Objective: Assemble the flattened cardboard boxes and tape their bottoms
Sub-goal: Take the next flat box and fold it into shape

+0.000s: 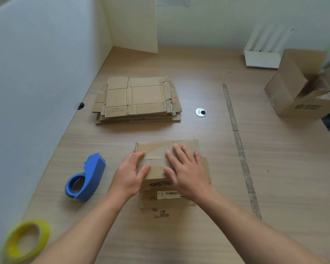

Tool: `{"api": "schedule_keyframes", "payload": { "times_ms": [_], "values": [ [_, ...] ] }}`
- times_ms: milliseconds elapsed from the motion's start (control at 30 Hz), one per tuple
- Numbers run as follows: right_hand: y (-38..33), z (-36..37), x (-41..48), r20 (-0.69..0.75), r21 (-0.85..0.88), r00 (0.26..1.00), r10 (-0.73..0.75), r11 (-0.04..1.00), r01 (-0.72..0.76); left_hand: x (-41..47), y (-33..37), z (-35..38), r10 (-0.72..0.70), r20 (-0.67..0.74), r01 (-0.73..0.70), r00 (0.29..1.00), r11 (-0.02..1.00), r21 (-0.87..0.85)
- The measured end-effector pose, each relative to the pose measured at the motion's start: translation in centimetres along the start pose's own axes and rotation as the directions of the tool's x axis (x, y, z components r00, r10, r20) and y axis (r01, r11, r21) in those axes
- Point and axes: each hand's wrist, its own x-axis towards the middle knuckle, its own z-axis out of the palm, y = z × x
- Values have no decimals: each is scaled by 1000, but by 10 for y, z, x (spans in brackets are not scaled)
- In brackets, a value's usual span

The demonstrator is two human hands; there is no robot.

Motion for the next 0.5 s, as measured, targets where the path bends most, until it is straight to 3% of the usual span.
{"api": "schedule_keyframes", "payload": {
  "times_ms": [367,500],
  "values": [
    [-12,1,5,-39,27,999,28,999,-27,-1,-22,-13,-15,28,18,999,995,-96],
    [-19,0,18,-15,75,1000,-4,997,6,-6,-63,-38,-185,-85,189,979,981,41]
  ]
}}
